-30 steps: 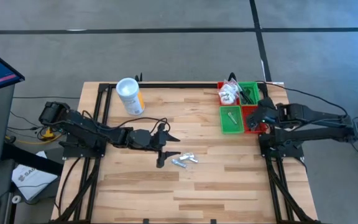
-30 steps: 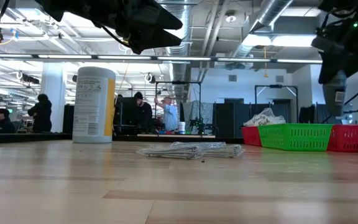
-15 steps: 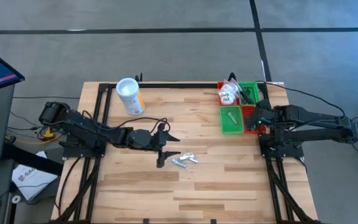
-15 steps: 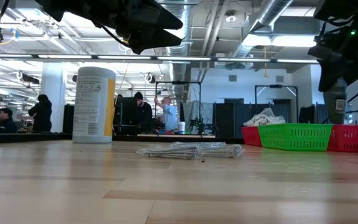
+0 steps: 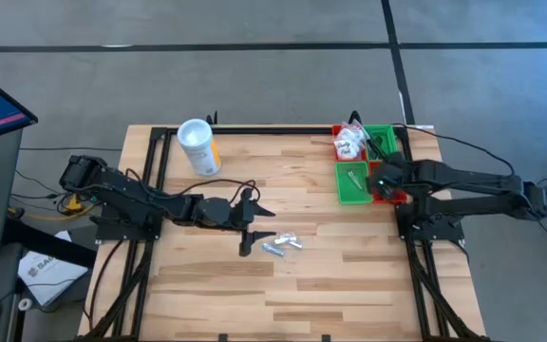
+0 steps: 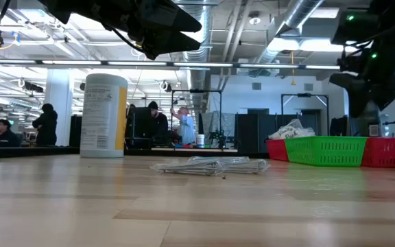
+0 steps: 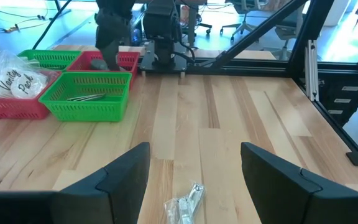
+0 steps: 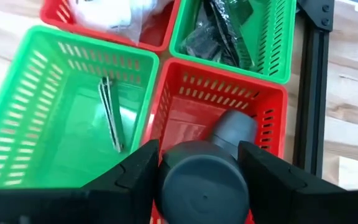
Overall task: Pick & Place Travel size toiletries
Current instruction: Put the gray deodorant into the bottom red bin
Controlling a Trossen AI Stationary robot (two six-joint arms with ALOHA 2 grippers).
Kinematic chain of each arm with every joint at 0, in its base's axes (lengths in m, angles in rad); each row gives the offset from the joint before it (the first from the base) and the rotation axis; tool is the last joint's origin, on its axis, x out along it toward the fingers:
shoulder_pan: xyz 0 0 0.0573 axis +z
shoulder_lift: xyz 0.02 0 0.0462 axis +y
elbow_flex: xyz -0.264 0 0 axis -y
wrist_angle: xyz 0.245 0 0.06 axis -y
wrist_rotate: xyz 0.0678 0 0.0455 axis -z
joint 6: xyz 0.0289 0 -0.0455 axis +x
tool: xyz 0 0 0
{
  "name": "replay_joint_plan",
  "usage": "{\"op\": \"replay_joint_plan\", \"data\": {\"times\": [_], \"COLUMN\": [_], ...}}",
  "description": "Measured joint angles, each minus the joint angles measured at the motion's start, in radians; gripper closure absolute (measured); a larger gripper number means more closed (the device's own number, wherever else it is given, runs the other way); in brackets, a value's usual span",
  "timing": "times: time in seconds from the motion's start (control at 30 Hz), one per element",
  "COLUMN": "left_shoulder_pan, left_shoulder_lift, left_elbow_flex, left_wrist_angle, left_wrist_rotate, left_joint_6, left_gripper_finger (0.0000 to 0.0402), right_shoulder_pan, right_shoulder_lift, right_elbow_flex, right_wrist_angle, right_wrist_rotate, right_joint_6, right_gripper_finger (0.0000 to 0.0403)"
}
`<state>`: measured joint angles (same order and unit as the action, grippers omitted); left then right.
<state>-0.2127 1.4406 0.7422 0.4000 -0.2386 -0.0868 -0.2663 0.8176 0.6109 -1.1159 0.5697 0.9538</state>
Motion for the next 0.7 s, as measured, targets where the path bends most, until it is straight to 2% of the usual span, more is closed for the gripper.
{"op": "replay_joint_plan", "data": {"times": [0.5,0.53,0.7], "left_shoulder_pan": [0.0,0.0,0.0], "left_shoulder_lift": [0.0,0.0,0.0], "left_elbow_flex": [0.0,0.0,0.0], "left_wrist_angle": [0.0,0.0,0.0], "left_wrist_rotate": [-0.001,-0.001,-0.001], "left_joint_6": [0.0,0.0,0.0], "left_gripper_finger": [0.0161,0.0161,0.0161], "right_shoulder_pan": [-0.125,-0.131,-0.156], "right_shoulder_lift": [0.129,0.138,0.189], "right_elbow_flex": [0.001,0.002,0.001], "right_wrist_angle": [0.078,0.082,0.08], "right_wrist_rotate": [-0.023,-0.025,-0.007], "right_joint_6": [-0.107,-0.116,-0.126], "right_gripper_finger": [0.0221,0.0209,0.0087]}}
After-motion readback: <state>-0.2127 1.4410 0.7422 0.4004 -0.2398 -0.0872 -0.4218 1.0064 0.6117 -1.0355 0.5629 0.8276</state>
